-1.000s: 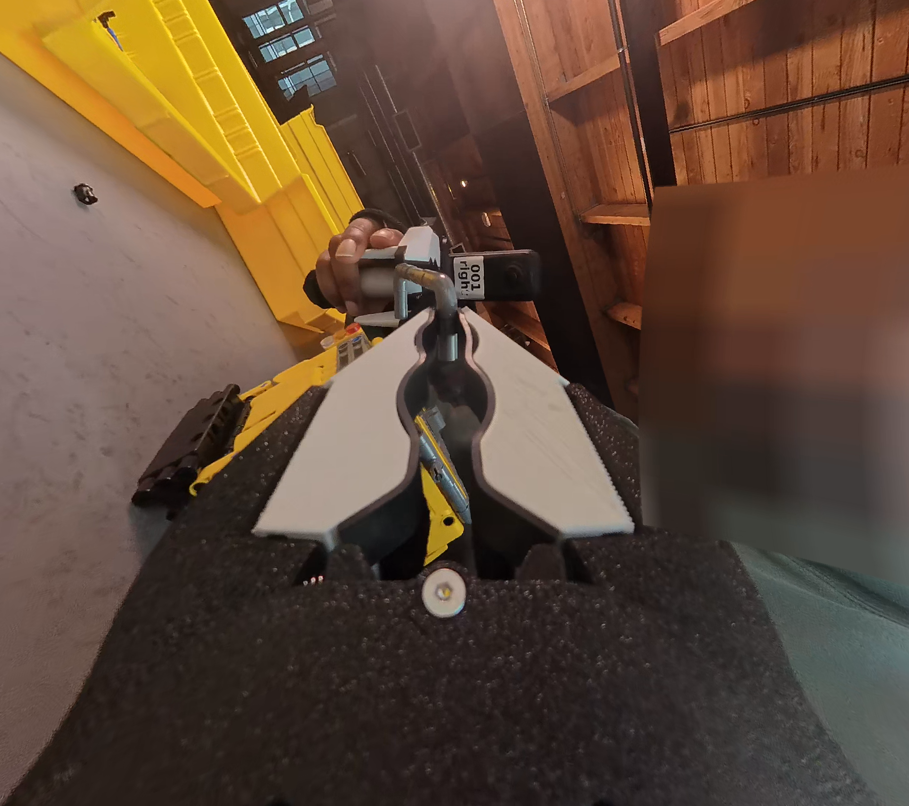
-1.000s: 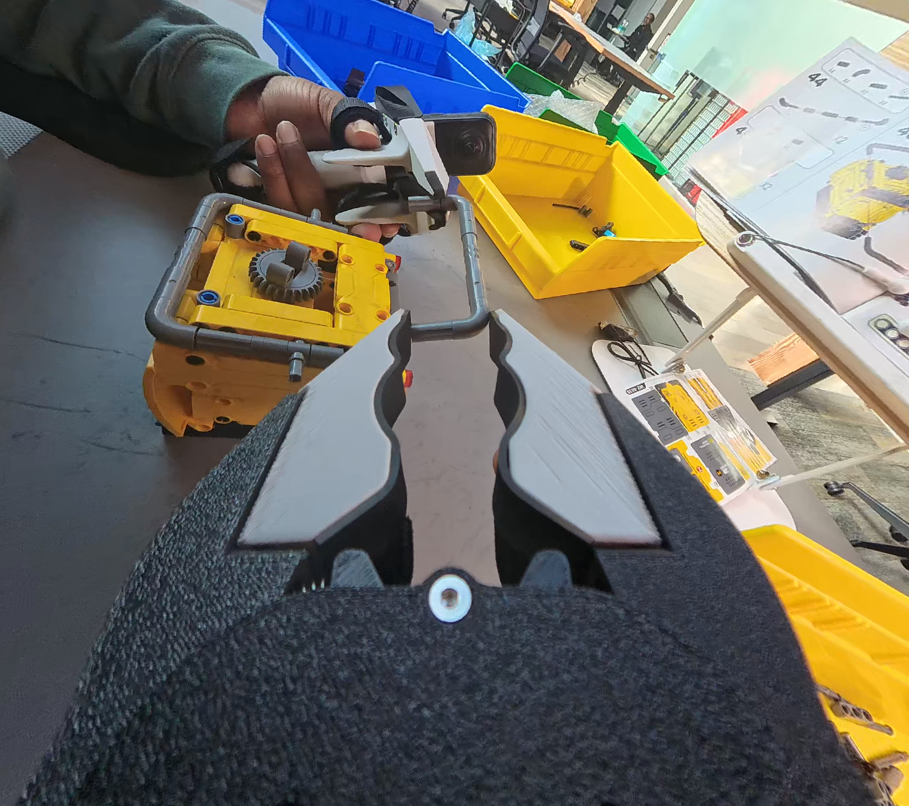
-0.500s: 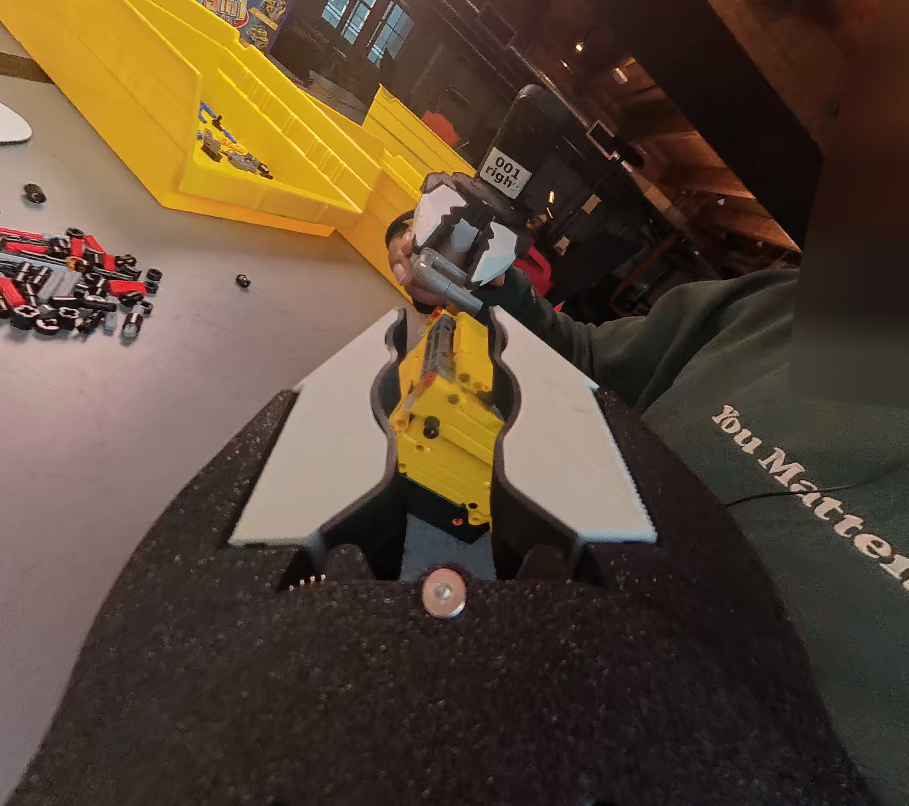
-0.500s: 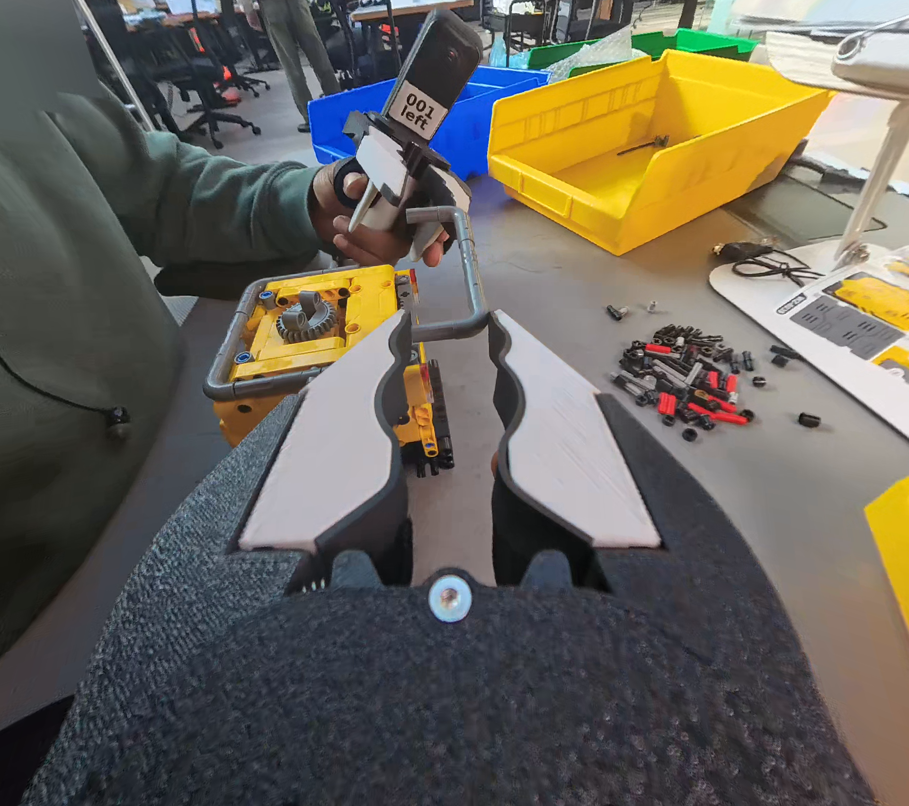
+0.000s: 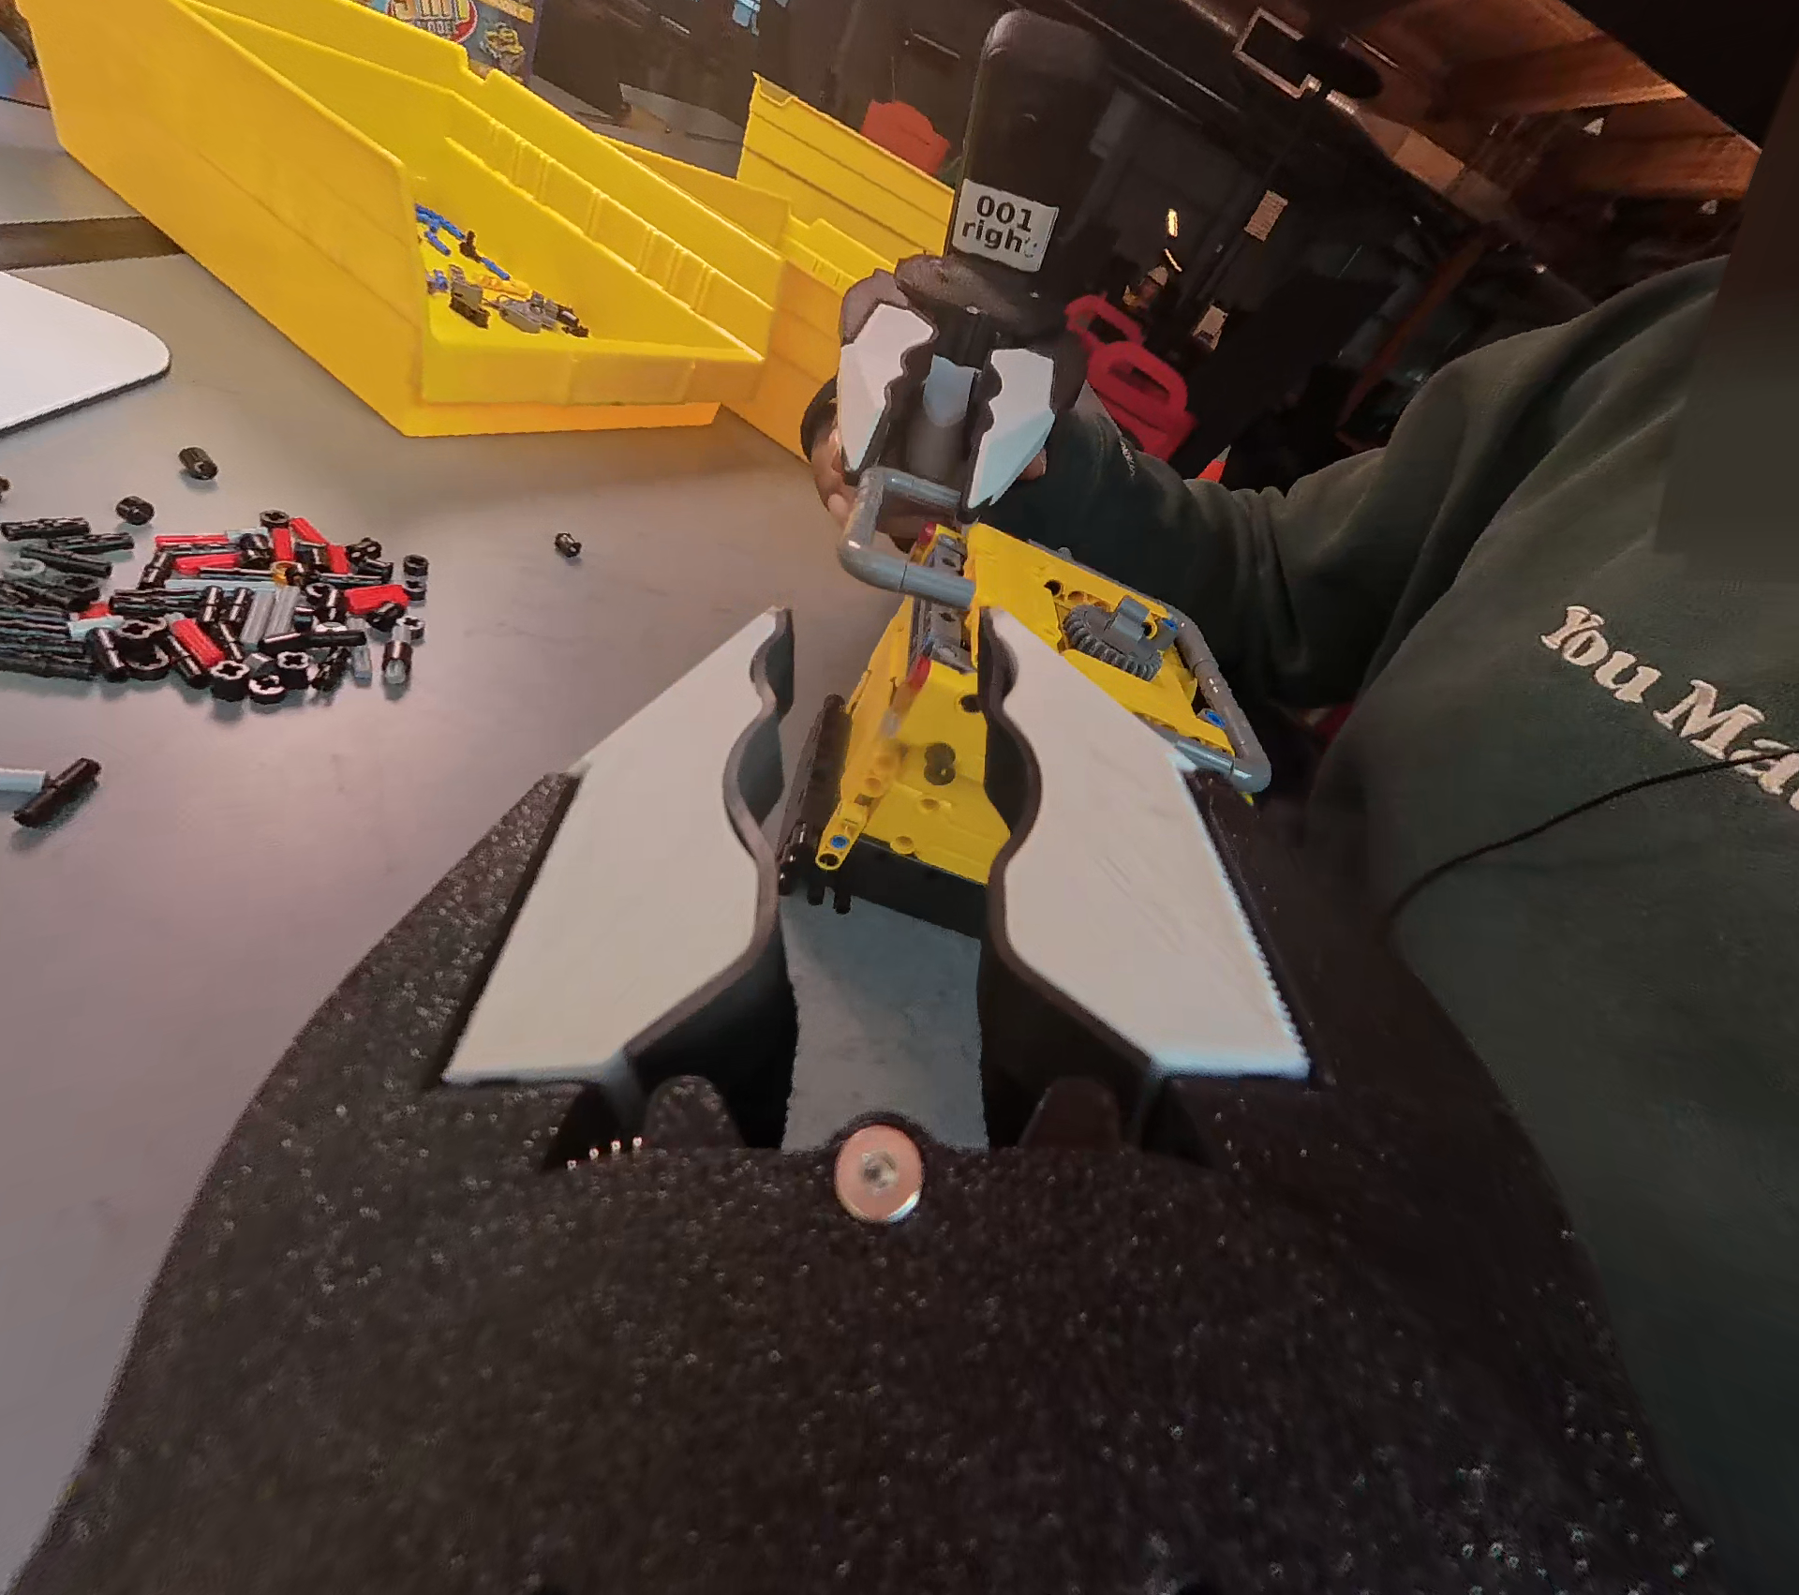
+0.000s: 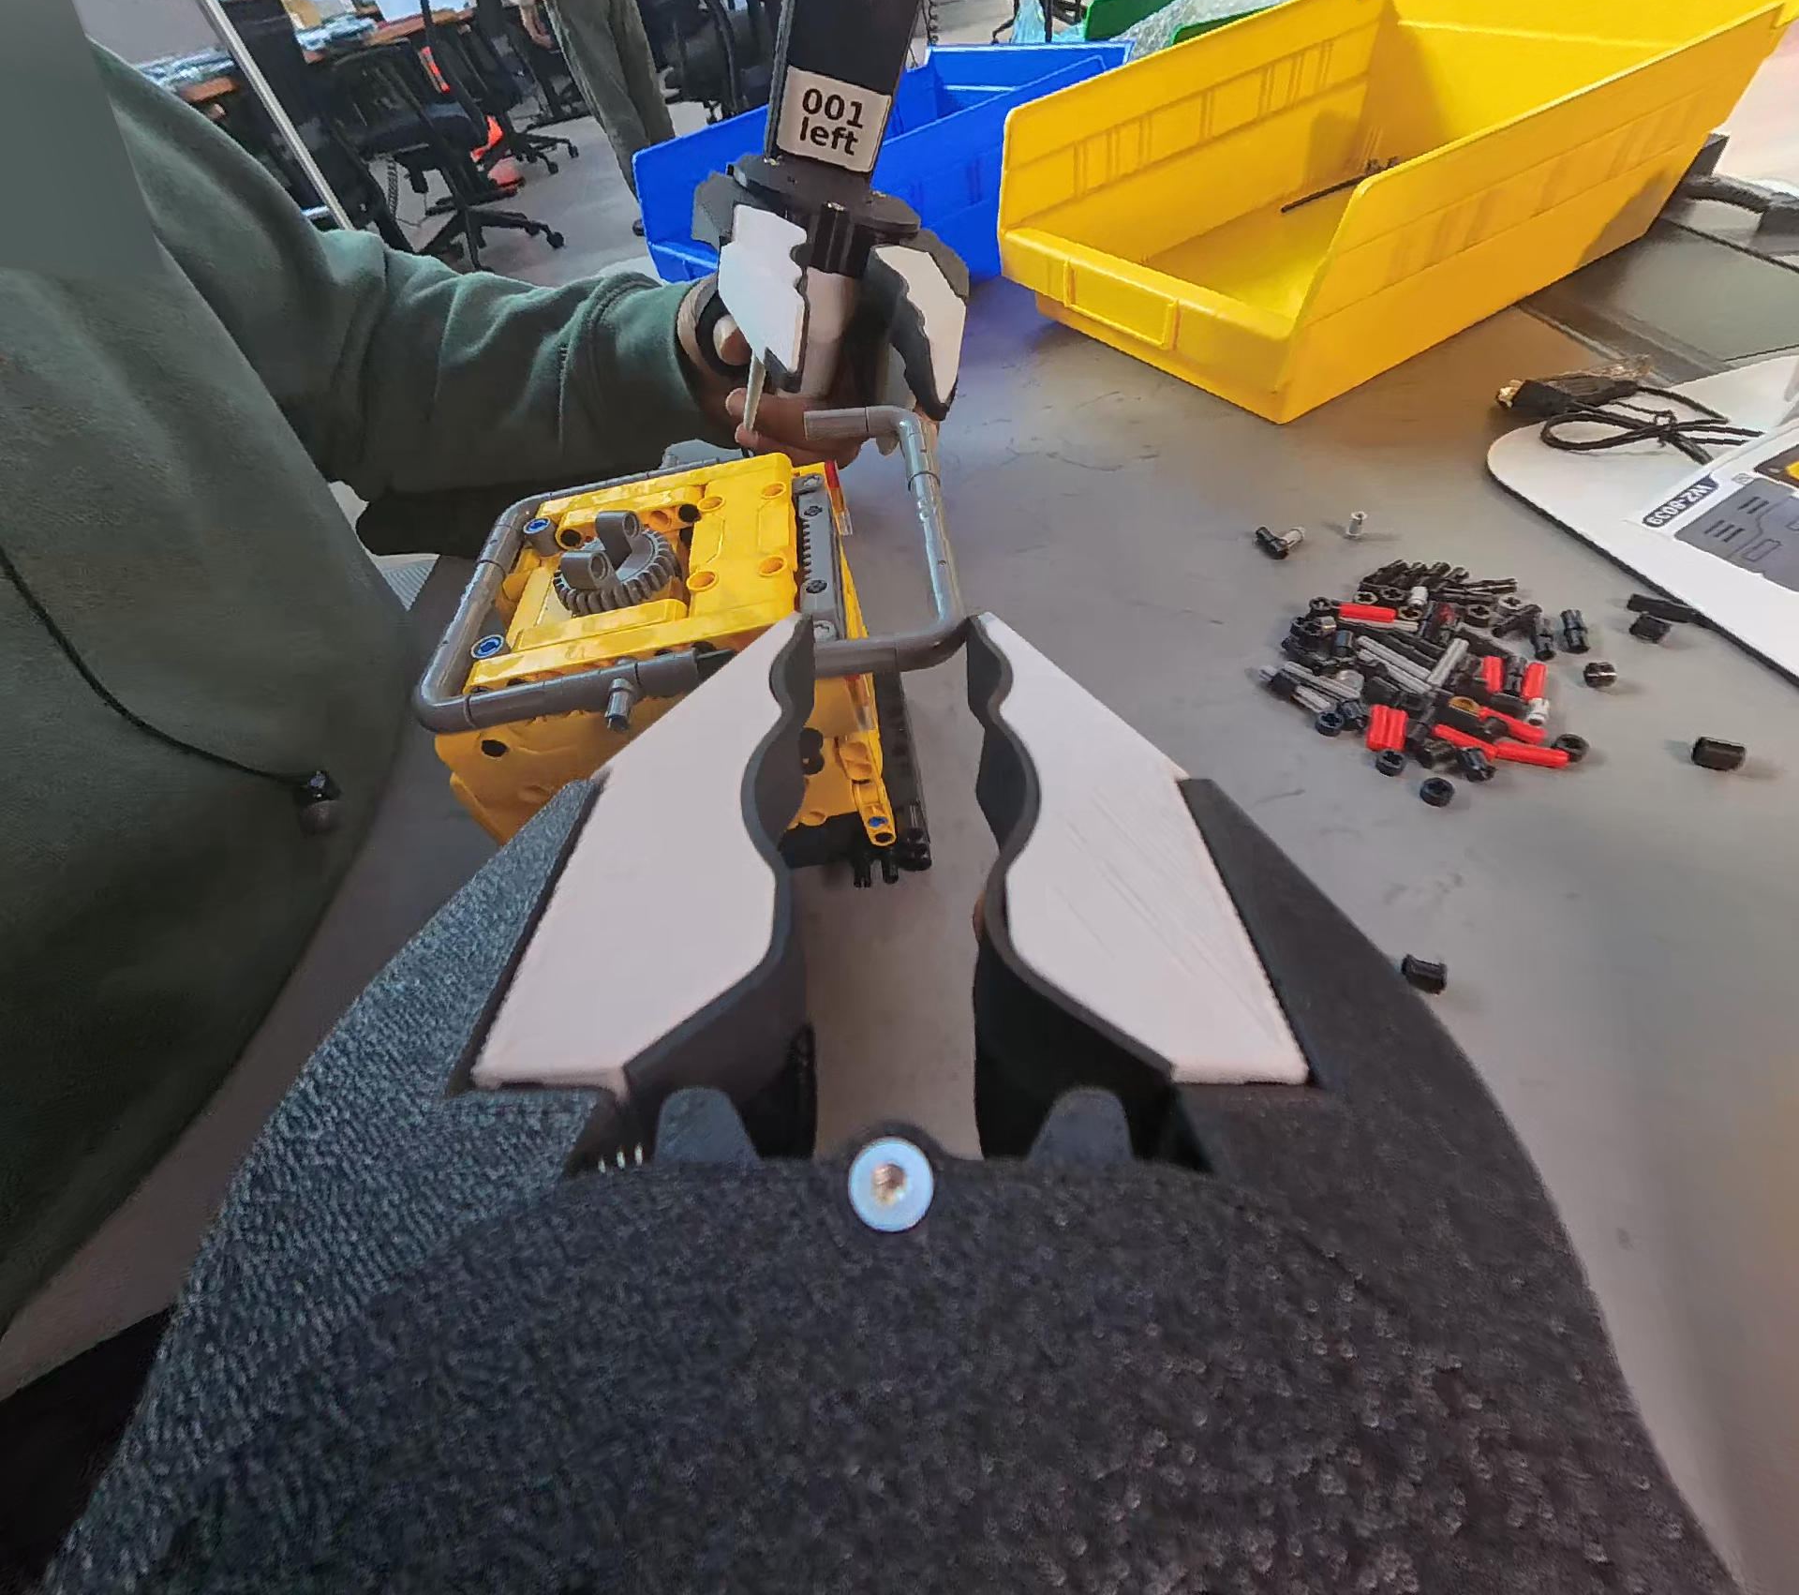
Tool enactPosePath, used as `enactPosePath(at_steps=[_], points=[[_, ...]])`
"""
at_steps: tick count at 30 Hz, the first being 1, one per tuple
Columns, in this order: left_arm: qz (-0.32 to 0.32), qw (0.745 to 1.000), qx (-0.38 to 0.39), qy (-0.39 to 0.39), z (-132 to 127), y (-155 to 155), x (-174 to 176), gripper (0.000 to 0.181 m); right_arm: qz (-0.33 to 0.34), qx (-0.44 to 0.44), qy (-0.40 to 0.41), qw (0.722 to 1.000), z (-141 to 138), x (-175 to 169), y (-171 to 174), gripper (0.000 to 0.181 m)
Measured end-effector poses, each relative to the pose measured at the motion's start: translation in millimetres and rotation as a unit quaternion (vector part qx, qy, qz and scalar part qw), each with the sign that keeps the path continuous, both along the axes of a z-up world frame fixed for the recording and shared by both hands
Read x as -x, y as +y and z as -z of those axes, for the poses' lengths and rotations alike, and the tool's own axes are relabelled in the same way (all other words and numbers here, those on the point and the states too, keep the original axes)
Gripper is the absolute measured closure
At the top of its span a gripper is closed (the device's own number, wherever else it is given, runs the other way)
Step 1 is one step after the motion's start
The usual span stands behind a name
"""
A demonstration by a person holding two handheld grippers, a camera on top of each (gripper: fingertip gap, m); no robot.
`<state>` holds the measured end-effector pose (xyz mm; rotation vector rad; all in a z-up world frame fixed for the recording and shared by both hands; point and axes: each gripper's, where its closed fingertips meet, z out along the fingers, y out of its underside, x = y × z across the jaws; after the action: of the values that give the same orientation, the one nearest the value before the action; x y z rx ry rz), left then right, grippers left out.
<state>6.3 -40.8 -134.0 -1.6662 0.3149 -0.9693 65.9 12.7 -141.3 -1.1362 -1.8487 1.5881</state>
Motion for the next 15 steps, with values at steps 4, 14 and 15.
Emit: enactPosePath(at_steps=[4, 14, 15], points=[[-0.003, 1.0, -0.004, 0.015, 3.1, 3.0, -0.9, 0.144, -0.014, -0.019, -0.017, 1.0, 0.9, -0.8, -2.9, 0.151], [0.019, 0.999, 0.02, -0.037, 2.2, 11.5, -8.8, 0.145, -0.011, -0.029, 0.001, 1.0, -13.3, 2.3, -6.6, 0.151], [0.022, 0.998, 0.027, -0.05, 1.3, 11.7, -9.1, 0.145, -0.012, -0.026, 0.007, 1.0, -15.9, 2.1, -7.5, 0.151]])
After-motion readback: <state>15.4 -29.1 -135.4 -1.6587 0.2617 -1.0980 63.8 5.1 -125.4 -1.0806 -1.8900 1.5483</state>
